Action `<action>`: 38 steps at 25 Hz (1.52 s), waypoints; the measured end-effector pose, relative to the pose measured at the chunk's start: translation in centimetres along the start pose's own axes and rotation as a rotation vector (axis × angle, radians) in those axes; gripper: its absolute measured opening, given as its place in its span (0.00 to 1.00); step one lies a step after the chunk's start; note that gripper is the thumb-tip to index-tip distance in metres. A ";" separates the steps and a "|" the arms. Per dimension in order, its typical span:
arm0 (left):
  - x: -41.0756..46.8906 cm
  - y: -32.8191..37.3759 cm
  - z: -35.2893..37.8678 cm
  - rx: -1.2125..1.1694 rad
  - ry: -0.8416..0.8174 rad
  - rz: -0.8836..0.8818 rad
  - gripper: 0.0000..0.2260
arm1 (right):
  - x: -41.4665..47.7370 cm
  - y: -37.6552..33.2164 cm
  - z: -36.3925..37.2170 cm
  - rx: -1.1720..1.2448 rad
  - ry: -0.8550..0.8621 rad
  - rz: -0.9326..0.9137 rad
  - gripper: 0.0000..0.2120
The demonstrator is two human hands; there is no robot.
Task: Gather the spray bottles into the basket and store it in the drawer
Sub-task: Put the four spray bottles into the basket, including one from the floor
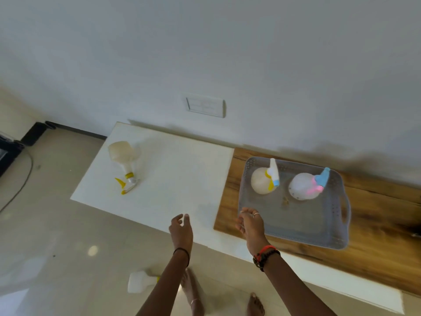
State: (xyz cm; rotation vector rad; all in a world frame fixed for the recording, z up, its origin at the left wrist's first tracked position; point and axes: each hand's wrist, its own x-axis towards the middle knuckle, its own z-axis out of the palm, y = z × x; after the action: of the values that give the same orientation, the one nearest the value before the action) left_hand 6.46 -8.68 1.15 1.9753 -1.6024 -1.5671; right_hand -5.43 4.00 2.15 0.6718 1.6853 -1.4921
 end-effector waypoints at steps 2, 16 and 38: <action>3.0 0.6 -3.2 -0.003 0.055 0.014 0.17 | -0.2 0.2 3.9 -0.060 -0.027 -0.008 0.05; 26.5 8.7 -17.3 -0.023 0.180 0.122 0.18 | 4.5 -2.7 33.7 -0.211 -0.270 -0.036 0.07; 36.1 11.9 -16.4 0.339 -0.300 0.356 0.42 | 10.4 -2.2 41.3 -0.496 -0.532 -0.070 0.22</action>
State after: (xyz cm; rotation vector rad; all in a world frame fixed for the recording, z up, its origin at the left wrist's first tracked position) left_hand 7.41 -49.51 -5.65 1.5107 -2.3200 -1.5819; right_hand -4.73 -37.90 -5.80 -0.0525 1.5658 -1.0972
